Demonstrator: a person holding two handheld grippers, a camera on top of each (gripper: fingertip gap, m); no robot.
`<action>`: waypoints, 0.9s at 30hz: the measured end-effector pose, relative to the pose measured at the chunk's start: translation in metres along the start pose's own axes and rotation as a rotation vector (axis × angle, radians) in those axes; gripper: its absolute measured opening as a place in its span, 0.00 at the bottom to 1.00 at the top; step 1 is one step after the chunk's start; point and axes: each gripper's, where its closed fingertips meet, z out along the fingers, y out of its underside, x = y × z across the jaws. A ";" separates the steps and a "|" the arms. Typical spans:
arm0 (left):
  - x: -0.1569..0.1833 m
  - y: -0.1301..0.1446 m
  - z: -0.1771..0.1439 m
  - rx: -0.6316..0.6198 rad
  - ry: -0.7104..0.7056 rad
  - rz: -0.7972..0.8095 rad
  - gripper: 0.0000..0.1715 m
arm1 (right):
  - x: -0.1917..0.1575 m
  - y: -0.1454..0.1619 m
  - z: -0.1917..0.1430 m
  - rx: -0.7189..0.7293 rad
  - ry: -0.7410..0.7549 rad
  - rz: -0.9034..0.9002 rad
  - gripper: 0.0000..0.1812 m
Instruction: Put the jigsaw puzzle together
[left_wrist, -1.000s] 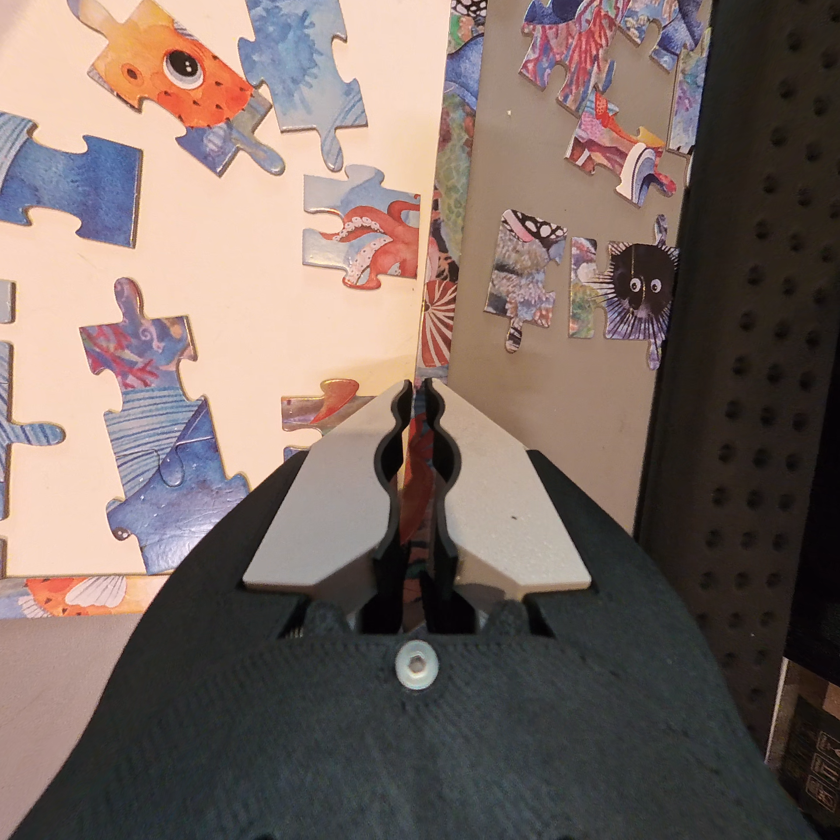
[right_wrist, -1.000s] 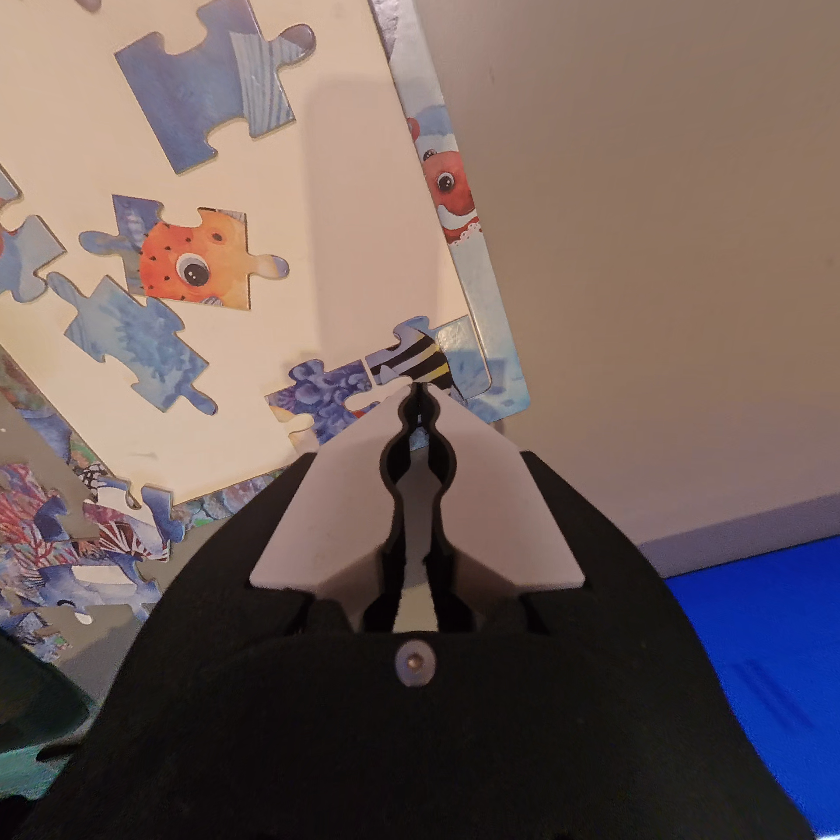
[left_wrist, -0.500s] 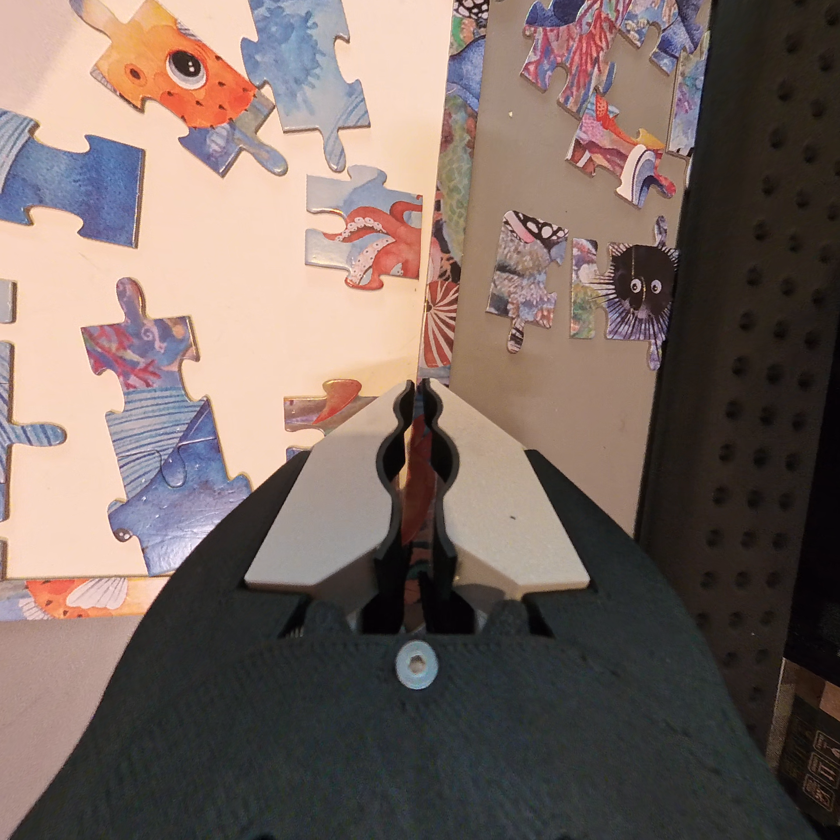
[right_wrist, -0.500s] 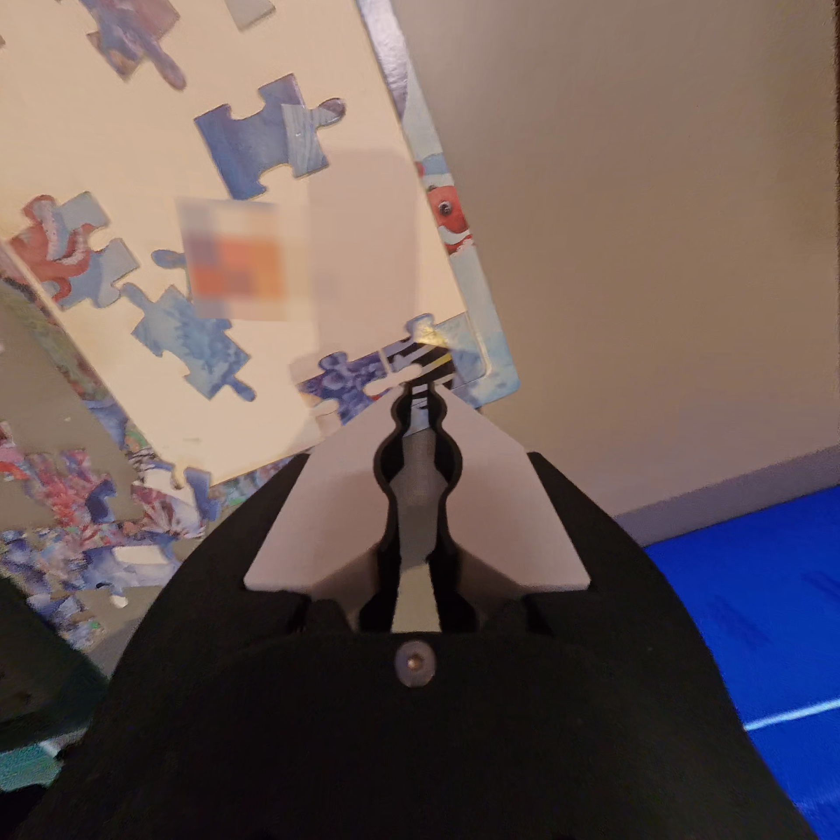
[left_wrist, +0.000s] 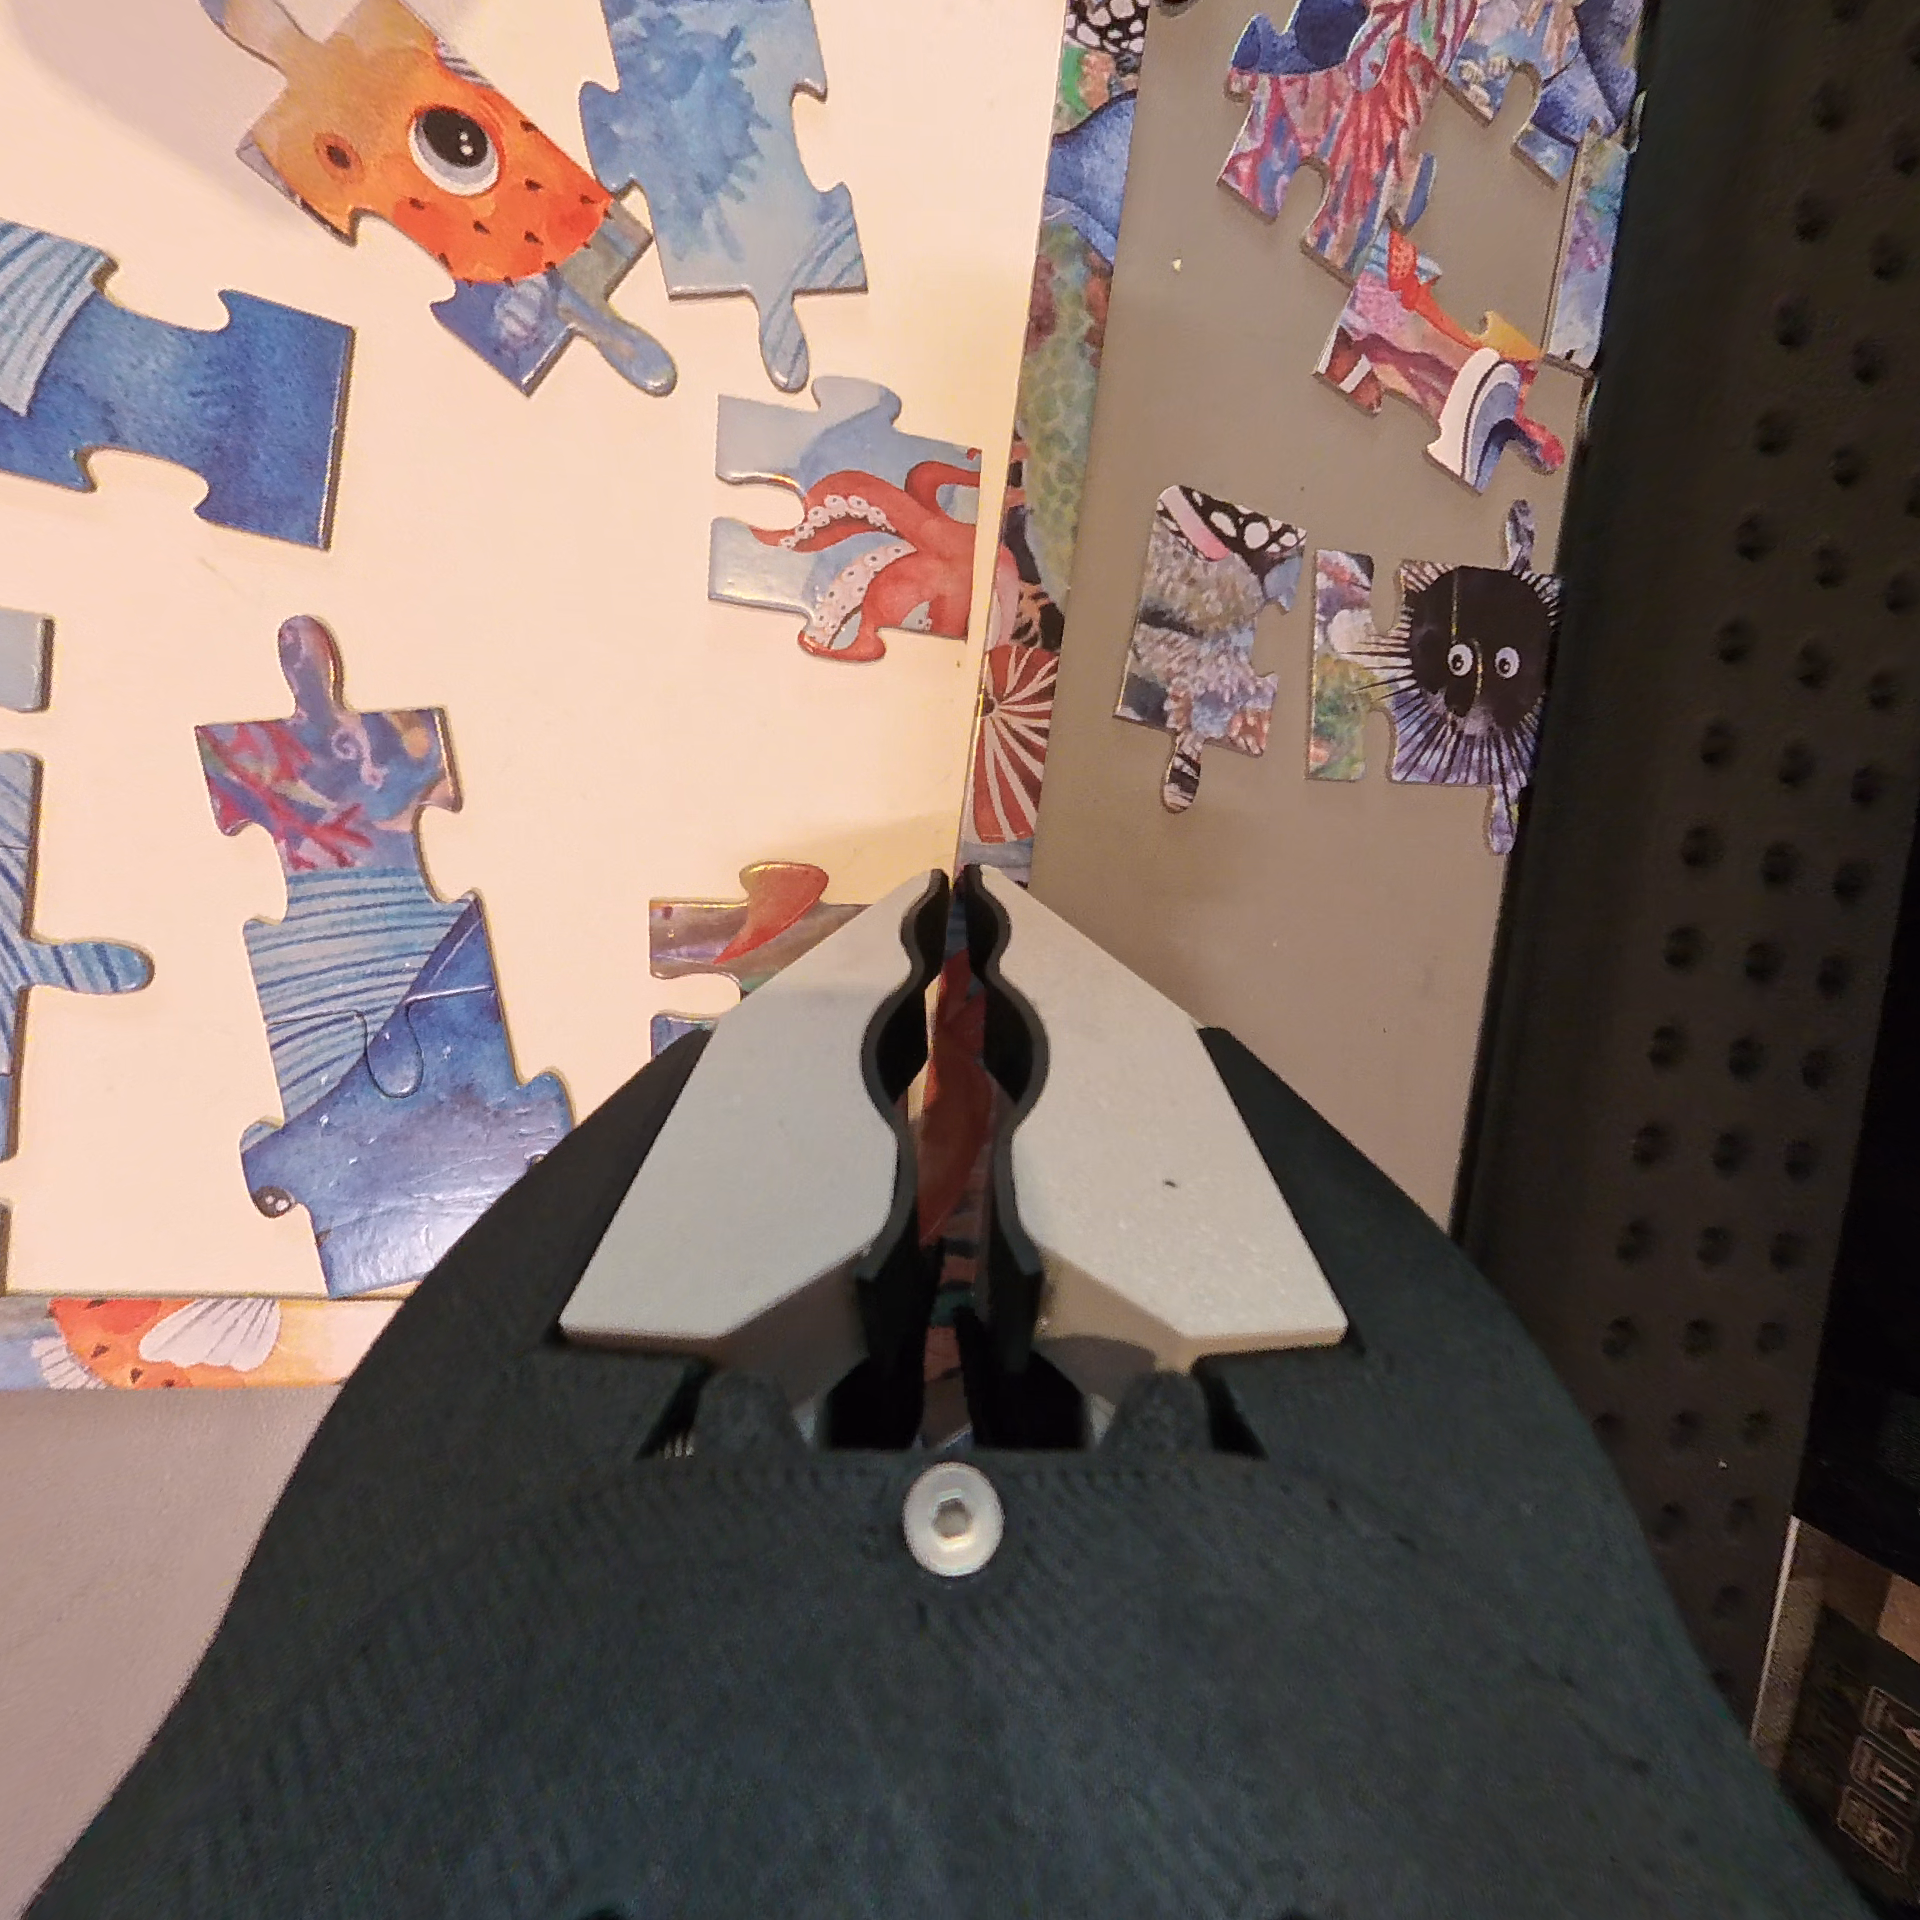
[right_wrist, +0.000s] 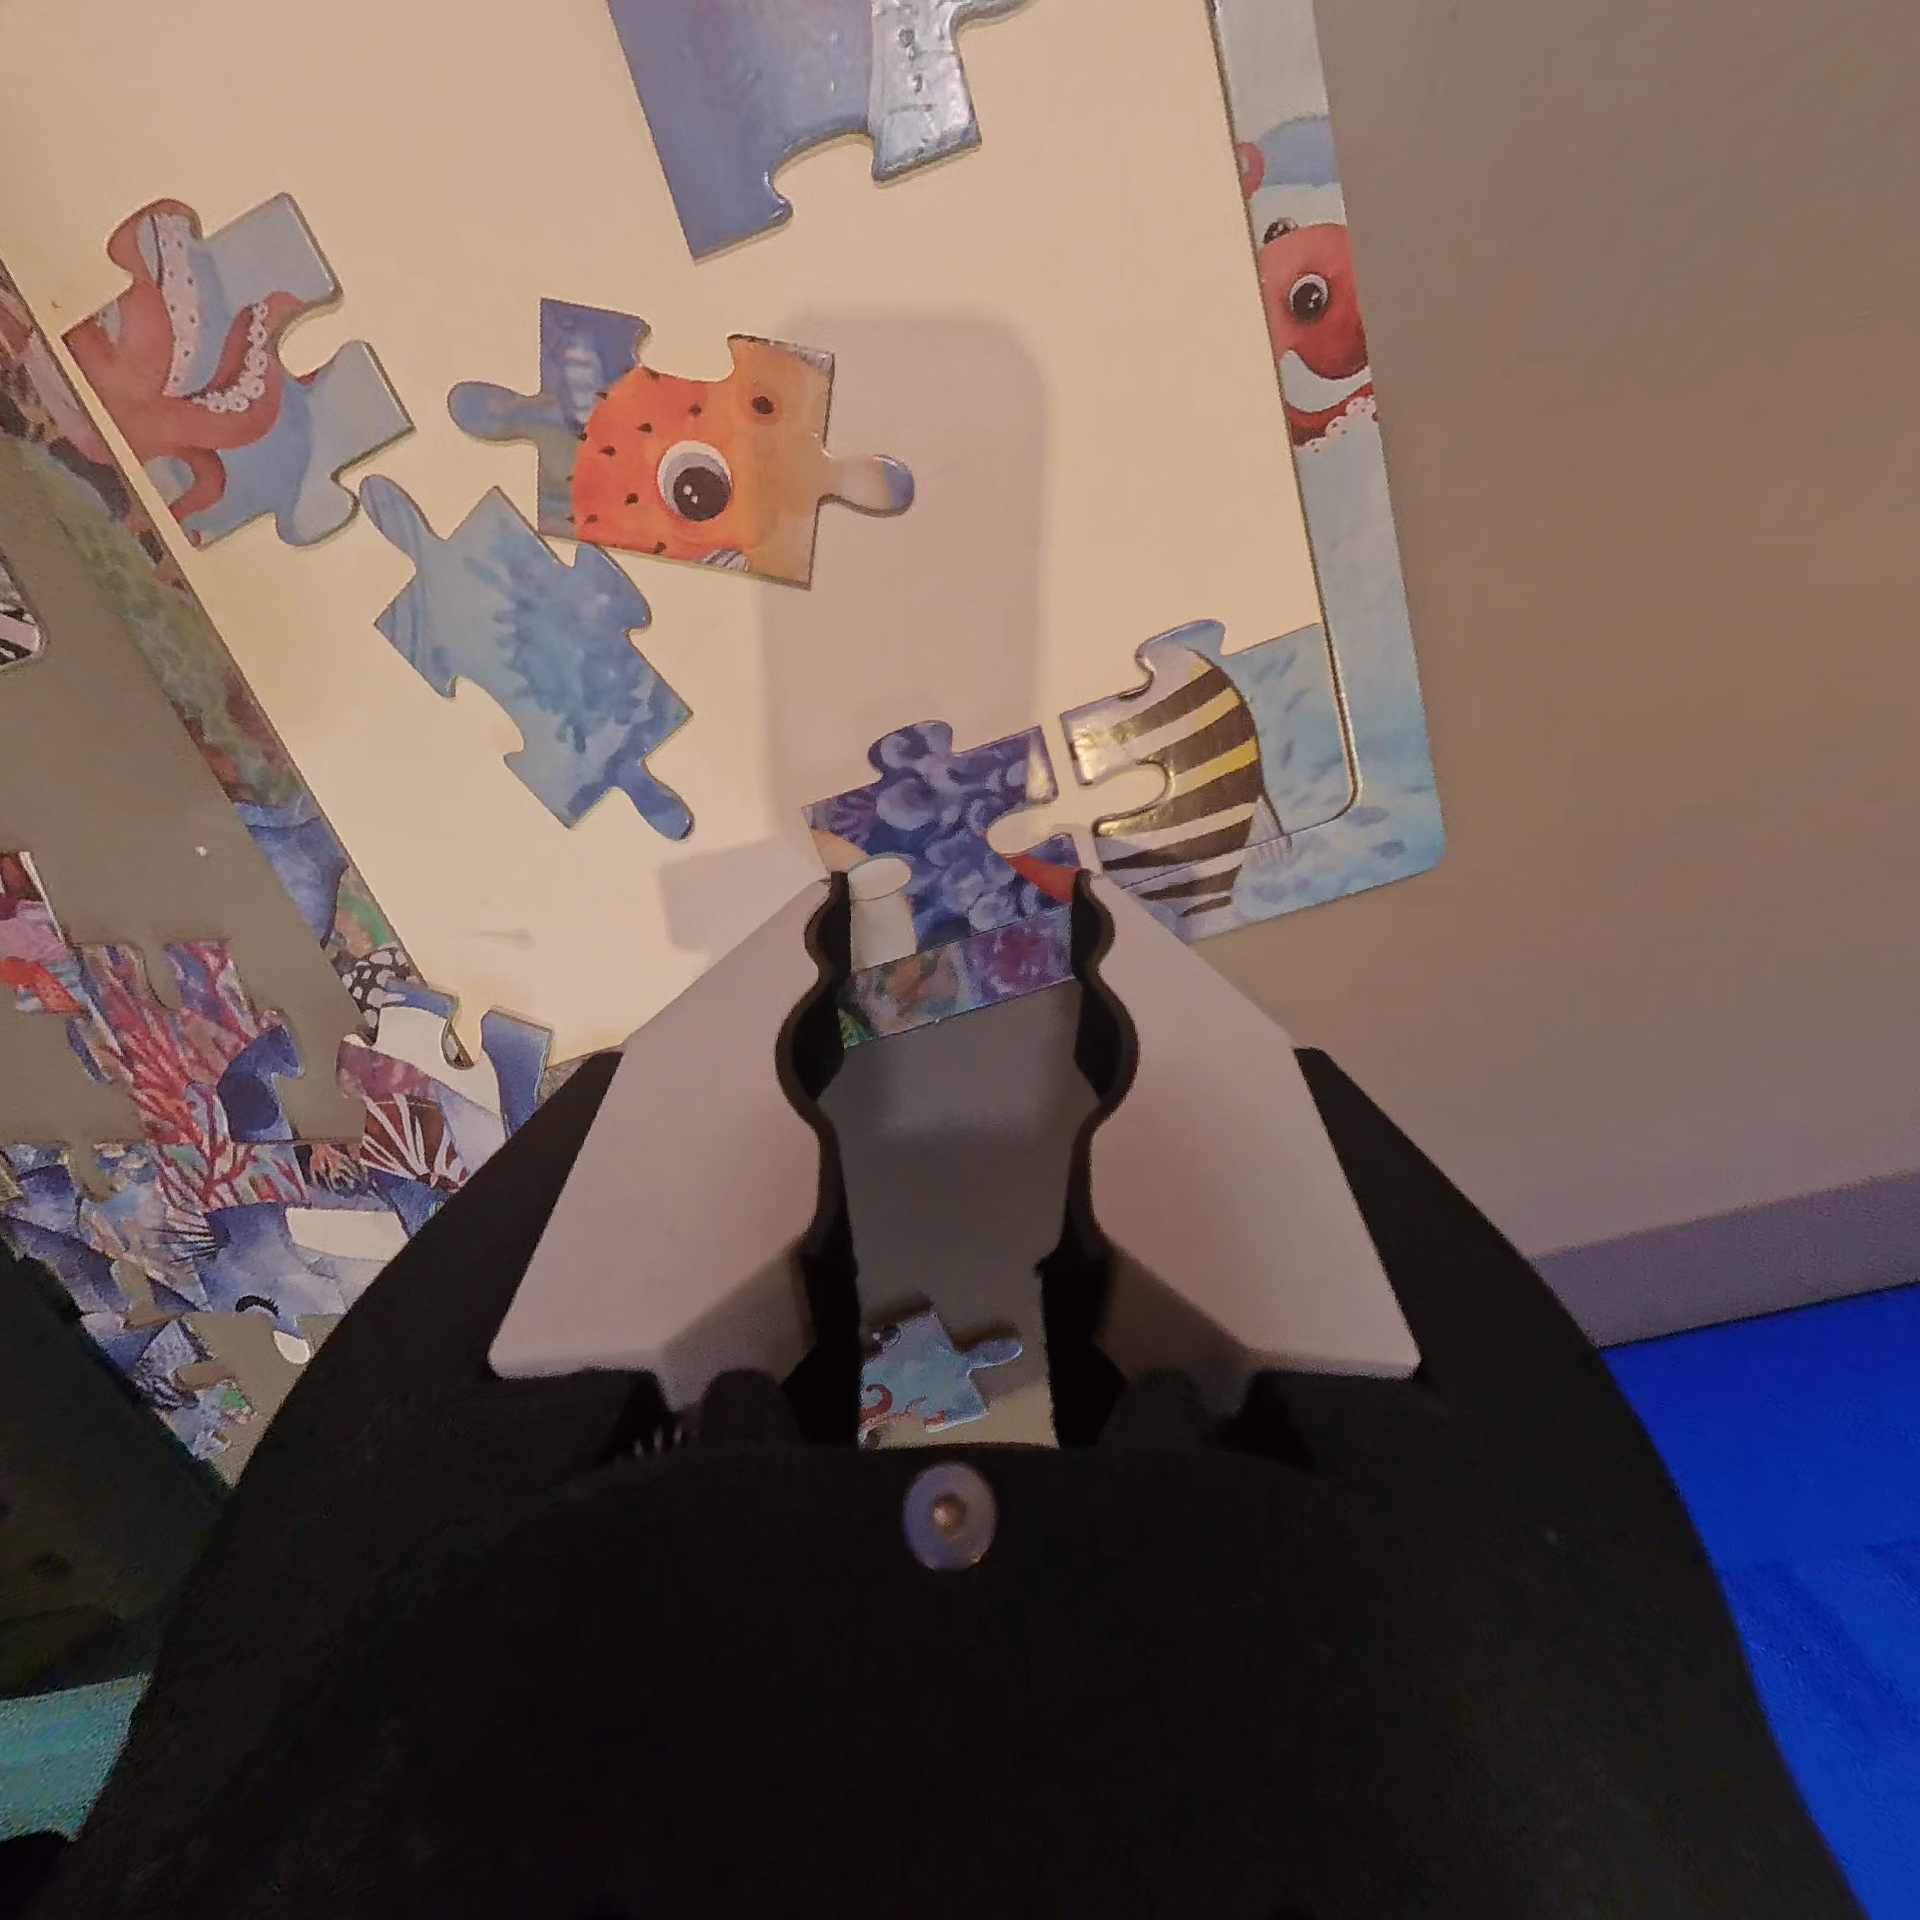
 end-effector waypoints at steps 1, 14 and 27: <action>0.000 0.000 0.000 0.001 0.000 0.000 0.01 | -0.003 0.002 -0.001 -0.001 -0.010 -0.005 0.20; -0.001 -0.001 0.002 0.009 0.009 -0.007 0.01 | -0.005 -0.007 0.003 0.074 -0.005 -0.084 0.19; -0.002 -0.002 0.003 0.020 0.018 -0.018 0.00 | -0.021 -0.003 0.003 0.079 -0.008 -0.151 0.16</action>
